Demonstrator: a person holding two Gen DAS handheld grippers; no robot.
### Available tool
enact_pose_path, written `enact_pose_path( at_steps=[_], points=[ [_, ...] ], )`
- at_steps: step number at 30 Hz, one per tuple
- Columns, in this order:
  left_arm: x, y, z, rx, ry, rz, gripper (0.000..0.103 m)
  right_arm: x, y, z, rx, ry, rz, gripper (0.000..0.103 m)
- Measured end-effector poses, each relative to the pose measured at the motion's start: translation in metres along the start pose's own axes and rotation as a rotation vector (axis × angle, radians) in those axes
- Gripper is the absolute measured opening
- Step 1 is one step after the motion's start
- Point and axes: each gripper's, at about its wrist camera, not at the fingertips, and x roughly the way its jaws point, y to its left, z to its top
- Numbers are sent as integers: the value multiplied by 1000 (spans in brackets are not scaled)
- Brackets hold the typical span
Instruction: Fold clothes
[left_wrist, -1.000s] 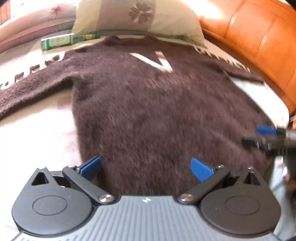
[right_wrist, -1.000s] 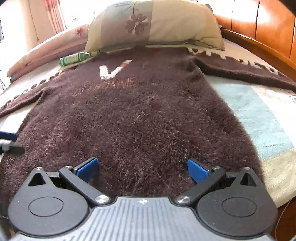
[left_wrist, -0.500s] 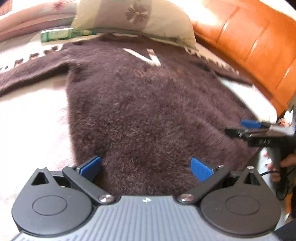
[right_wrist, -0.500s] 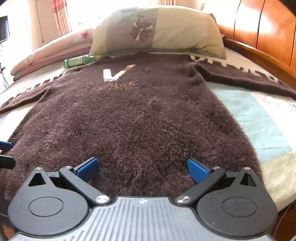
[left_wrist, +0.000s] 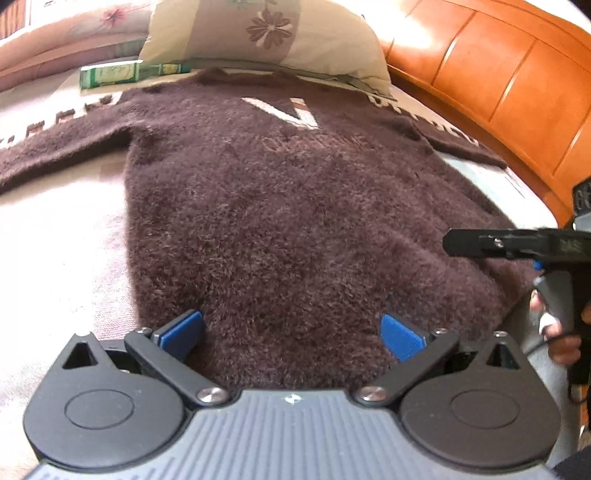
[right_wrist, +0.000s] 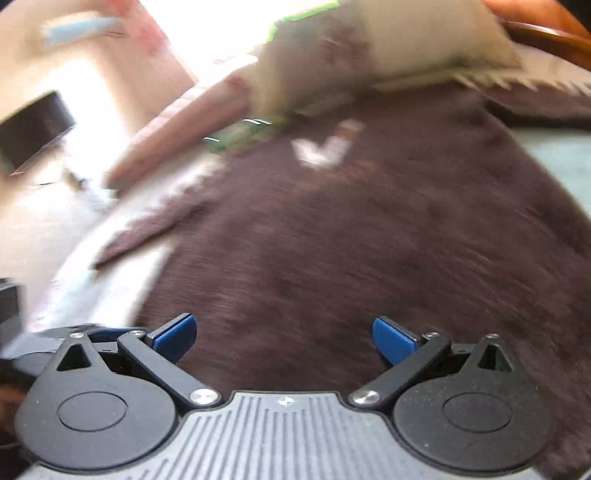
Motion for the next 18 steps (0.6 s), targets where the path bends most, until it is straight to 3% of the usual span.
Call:
enact_pose_path(
  at_steps=[6,9,15,18],
  points=[
    [0,-3,-3,41,-12,4,102,-40,-40,-3,63,-44,-203,103],
    [1,-6,-5,64,-13,15,102,-52,-45,1,134,-65,-204,103],
    [0,-5,-5,68,-10,9,102,-40,-18,18,-11,-84,-212,103],
    [-3,-2,-4,80,2,-1,102,-25,-26,27,16,-33,-273,103]
  ],
)
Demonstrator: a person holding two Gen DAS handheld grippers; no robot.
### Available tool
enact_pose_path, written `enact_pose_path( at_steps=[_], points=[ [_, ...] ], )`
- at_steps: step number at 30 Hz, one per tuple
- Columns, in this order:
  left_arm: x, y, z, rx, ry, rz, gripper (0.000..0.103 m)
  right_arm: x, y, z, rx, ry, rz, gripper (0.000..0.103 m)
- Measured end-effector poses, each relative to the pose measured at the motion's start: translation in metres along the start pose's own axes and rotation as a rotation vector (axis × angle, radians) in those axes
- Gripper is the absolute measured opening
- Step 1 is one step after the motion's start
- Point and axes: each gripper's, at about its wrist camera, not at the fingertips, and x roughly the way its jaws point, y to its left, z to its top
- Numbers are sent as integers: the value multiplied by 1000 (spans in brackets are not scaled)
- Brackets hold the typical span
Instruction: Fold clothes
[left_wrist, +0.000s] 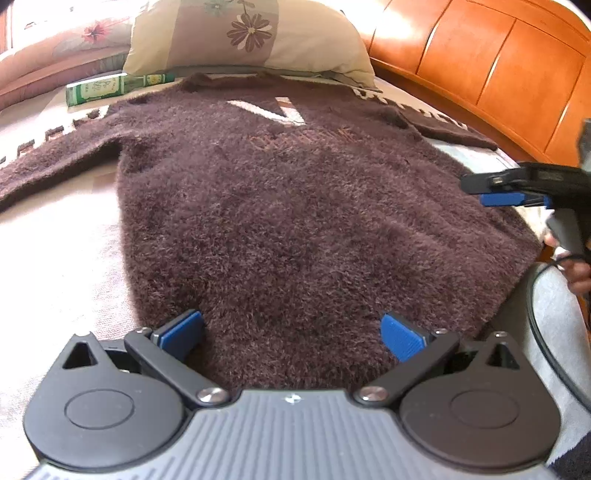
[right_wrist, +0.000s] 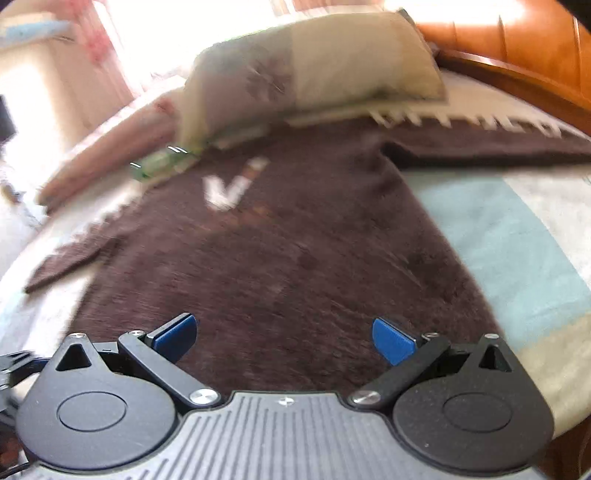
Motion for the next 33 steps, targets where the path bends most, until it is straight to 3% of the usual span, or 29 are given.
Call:
enact_pose_path(
  at_steps=[2,7,10,14,19,26,29,33],
  points=[
    [-5,2,2,0,15,-3,102,6,-12,-4,41,44,-78,103],
    [-9,2,23,16,11,19,102,-1,-21,-14,69,15,-53,103],
    [6,-7,43,91,17,83,102,2,-18,-14,69,15,-74,103],
    [29,-19,58,138,26,92,102,2,-10,-17,29,14,-104,103],
    [41,-23,40,141,48,121,102,0,-9,-21,16,4,-109,103],
    [16,-26,14,189,83,130,102,-1,-10,-22,19,-5,-99,103],
    [9,-31,18,214,93,145,102,-1,-9,-24,8,-13,-101,103],
    [17,-43,35,224,45,141,102,0,-6,-26,-2,-19,-117,103]
  ],
)
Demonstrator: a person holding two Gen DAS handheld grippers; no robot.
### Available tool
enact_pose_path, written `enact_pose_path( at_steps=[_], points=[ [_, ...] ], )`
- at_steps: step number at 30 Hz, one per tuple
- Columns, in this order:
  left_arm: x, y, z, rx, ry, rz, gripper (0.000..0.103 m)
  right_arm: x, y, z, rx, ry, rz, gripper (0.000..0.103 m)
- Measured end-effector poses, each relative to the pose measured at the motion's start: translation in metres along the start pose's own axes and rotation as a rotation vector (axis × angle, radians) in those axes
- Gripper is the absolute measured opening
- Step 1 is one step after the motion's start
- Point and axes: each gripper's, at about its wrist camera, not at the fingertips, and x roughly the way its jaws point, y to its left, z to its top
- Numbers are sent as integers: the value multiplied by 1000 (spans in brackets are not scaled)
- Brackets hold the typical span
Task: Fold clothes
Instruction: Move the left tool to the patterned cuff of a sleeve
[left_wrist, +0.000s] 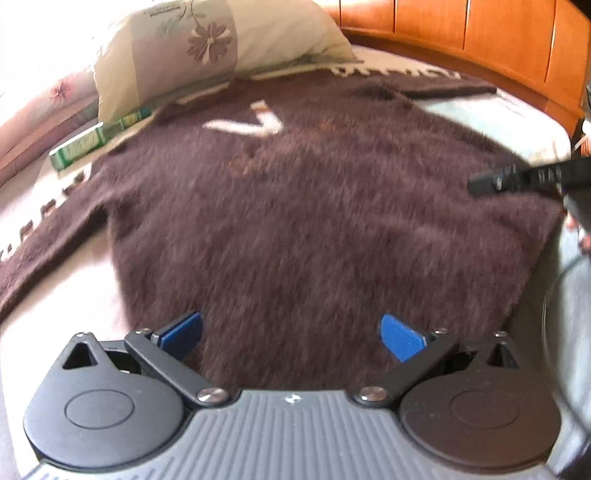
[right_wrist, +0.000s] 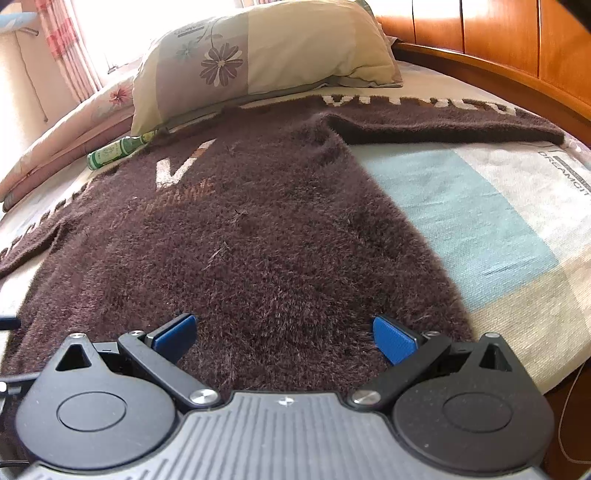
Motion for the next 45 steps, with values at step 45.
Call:
enact_pose_path(
  at_steps=[45],
  points=[
    [21,188,101,-491,-113,-55,102,32,116,98,-296,-129,44,103]
  ],
)
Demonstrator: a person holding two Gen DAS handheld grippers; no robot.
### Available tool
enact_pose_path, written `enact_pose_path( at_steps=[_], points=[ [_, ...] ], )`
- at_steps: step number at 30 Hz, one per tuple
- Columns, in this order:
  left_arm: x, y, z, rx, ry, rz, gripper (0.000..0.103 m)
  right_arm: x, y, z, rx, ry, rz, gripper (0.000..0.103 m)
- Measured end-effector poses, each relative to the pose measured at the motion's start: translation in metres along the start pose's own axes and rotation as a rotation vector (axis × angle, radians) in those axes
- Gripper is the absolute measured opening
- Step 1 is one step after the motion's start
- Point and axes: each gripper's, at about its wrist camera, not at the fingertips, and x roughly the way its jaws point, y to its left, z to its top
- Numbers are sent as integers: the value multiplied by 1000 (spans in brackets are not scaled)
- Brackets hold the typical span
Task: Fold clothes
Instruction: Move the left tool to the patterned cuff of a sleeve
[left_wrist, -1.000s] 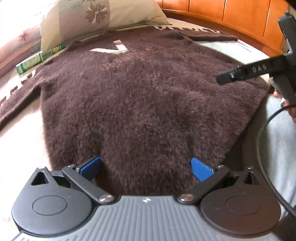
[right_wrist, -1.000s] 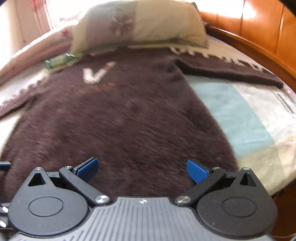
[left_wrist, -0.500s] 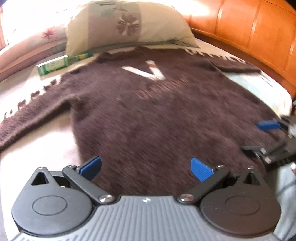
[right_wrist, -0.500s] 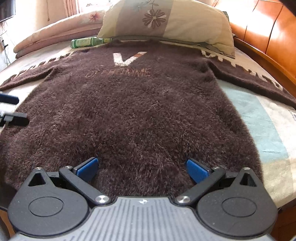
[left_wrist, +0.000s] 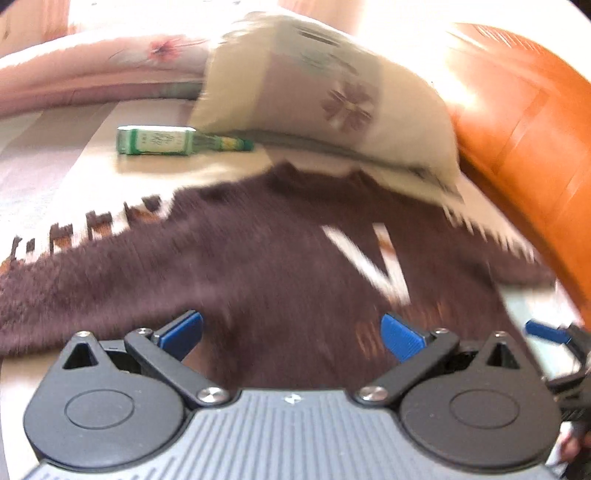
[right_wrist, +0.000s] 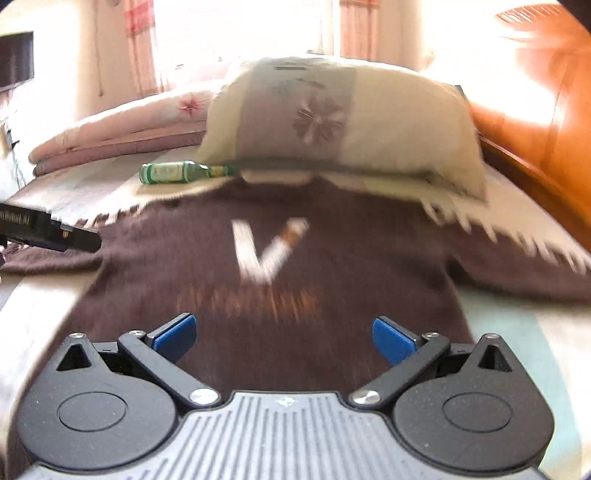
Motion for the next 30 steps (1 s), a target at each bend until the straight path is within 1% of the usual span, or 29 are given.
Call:
enact_pose_path(
  at_steps=[1,3,4,6,8,10,11,12,13,15,16,19,22,24,26,29,30],
  points=[
    [6,5,12,-18,5,4,102,12,4,13,-19,-1,3,103],
    [15,21,29,-53,6,24,102,32,13,27,-26,-33,21,103],
    [19,31,36,-71,2,39,102,40,16,29,-11,-52,41,103],
    [27,50,50,-106,-5,69,102,50,13,19,40,-86,115,103],
    [33,72,62,-145,-17,100,102,59,5,-1,65,-53,215,103],
    [29,111,63,-221,-67,131,102,72,-1,-13,80,16,216,103],
    [27,131,62,-259,-75,152,102,76,-2,-12,83,34,199,103],
    [24,151,60,-296,-82,176,102,77,-3,-11,87,28,193,103],
    [19,166,55,-327,-83,215,102,75,-5,-11,95,11,194,103],
    [8,196,46,-387,-84,292,102,69,-10,-10,117,-9,208,103],
    [-1,208,41,-409,-81,318,102,67,-12,-10,129,-18,216,103],
    [-31,236,26,-467,-107,362,102,71,-18,-10,164,-11,226,103],
    [-46,262,16,-553,-130,377,102,79,-18,-12,192,20,237,103],
    [-45,275,7,-638,-153,346,102,80,-17,-13,198,28,254,103],
    [-38,280,-2,-670,-151,323,102,79,-15,-13,197,28,269,103],
    [-22,285,-18,-674,-96,369,102,78,-10,-12,174,30,266,103],
    [-25,289,-24,-679,-94,377,102,77,-9,-12,167,36,268,103]
  ],
)
